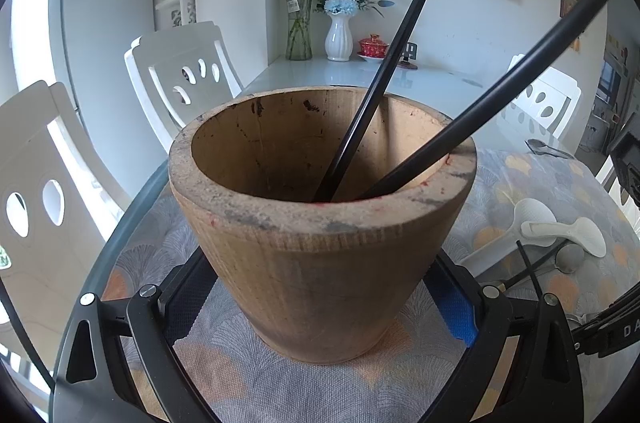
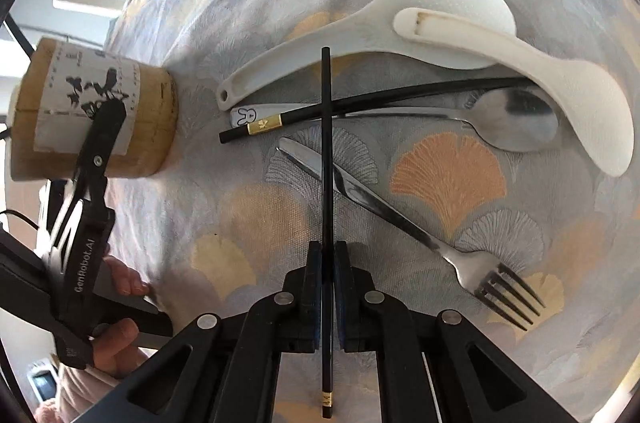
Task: Organize utensils
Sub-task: 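Grasp a third black chopstick with the right tool and lift it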
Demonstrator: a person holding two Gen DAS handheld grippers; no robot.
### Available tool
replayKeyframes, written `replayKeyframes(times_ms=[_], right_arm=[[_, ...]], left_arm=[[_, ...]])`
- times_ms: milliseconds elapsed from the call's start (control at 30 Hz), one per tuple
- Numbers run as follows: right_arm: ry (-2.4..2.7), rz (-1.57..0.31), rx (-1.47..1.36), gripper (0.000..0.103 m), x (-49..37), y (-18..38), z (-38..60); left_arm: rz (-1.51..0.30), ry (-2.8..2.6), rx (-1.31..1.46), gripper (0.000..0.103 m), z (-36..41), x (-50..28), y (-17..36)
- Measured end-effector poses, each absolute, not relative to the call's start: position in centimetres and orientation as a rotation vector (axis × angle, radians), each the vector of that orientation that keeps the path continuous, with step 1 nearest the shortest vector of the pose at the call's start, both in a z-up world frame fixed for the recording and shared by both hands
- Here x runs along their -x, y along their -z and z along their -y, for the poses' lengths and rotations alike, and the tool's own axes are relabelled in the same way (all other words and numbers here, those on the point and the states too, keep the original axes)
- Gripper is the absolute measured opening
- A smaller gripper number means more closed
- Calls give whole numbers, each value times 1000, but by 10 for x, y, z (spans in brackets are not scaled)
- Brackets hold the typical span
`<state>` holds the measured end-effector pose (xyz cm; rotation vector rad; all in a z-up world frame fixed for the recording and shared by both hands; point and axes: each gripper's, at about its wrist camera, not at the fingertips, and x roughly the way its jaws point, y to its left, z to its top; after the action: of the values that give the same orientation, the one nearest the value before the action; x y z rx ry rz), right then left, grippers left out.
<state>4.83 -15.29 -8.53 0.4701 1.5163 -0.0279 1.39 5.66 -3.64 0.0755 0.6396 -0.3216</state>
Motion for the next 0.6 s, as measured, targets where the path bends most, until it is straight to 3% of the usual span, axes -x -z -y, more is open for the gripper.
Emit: replayKeyframes(times_ms=[600], right_arm=[[-122,-1372,-524,5,-43,31,165]], left_arm=[[-639,321,-76,97,-56,-13,36]])
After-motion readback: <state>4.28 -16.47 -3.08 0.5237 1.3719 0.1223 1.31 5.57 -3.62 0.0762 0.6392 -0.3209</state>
